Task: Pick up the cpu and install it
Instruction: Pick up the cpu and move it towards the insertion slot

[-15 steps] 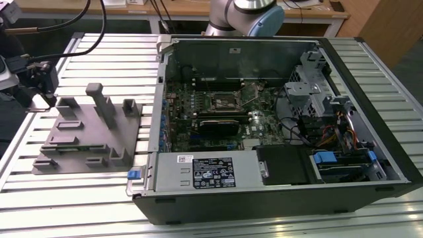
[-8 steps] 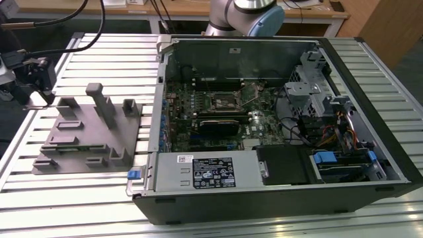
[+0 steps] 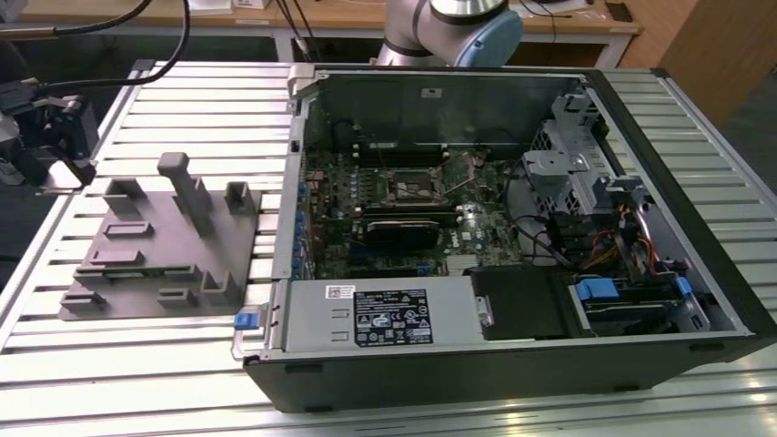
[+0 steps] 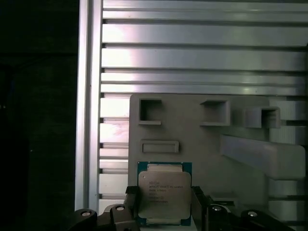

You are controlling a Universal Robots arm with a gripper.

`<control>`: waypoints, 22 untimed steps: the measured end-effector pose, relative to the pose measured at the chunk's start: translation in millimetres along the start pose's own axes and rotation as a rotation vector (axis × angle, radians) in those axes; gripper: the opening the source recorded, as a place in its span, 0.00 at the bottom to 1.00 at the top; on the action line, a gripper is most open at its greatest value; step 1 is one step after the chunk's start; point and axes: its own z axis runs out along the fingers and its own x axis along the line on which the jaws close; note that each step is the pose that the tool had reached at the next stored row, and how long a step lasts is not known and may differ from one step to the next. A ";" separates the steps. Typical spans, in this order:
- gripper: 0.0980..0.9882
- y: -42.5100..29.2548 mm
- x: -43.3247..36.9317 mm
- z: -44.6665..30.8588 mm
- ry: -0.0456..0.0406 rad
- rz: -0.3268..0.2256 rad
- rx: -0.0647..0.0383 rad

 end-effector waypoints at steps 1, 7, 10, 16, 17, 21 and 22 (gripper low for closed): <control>0.48 0.1 0.0 -1.7 0.0000 0.000 0.000; 0.48 0.5 -0.1 -13.4 0.0000 0.000 0.000; 0.48 0.7 -0.1 -20.7 -0.0001 0.000 0.000; 0.48 1.0 -0.1 -31.0 -0.0001 0.000 0.000; 0.48 1.1 -0.1 -32.3 0.0000 0.000 0.000; 0.48 1.2 -0.2 -36.7 0.0000 0.000 0.000; 0.48 1.3 -0.2 -37.3 -0.0002 0.000 0.000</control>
